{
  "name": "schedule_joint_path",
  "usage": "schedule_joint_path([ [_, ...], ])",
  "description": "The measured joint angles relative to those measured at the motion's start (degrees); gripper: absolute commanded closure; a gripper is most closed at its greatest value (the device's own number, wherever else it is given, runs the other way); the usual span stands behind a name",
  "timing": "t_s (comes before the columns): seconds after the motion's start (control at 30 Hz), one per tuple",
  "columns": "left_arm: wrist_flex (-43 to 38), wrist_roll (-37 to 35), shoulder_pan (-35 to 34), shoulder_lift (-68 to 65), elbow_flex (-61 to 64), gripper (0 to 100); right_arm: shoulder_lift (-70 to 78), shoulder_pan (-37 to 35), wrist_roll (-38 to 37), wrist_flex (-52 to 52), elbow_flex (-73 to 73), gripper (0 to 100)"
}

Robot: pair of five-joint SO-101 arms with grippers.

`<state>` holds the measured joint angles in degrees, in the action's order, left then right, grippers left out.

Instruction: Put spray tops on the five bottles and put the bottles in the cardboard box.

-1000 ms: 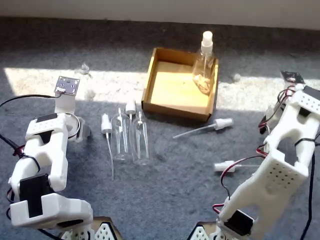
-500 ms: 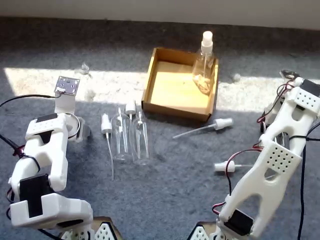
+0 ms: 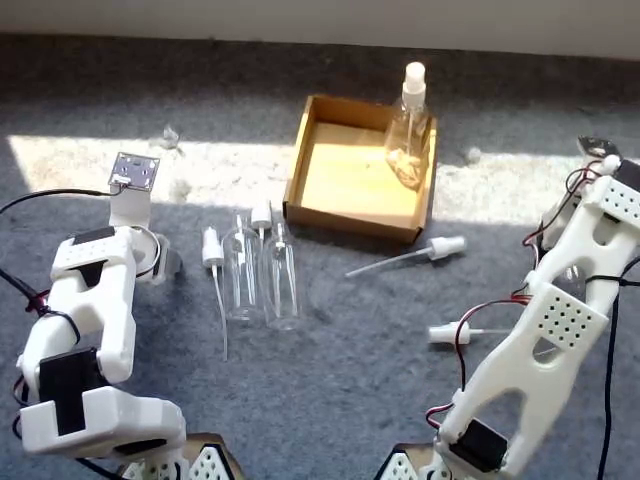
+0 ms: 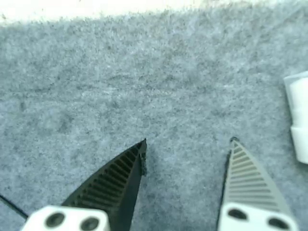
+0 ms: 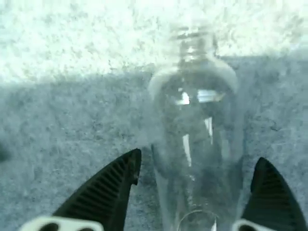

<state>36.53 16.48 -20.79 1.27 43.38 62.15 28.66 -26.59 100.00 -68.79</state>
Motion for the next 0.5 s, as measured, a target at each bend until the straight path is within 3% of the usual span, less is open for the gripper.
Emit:
schedule_joint_path([
  [0.5, 0.0, 0.0, 0.0, 0.0, 0.0, 75, -3.2, -5.5, 0.0, 0.0, -2.3, 66.9],
])
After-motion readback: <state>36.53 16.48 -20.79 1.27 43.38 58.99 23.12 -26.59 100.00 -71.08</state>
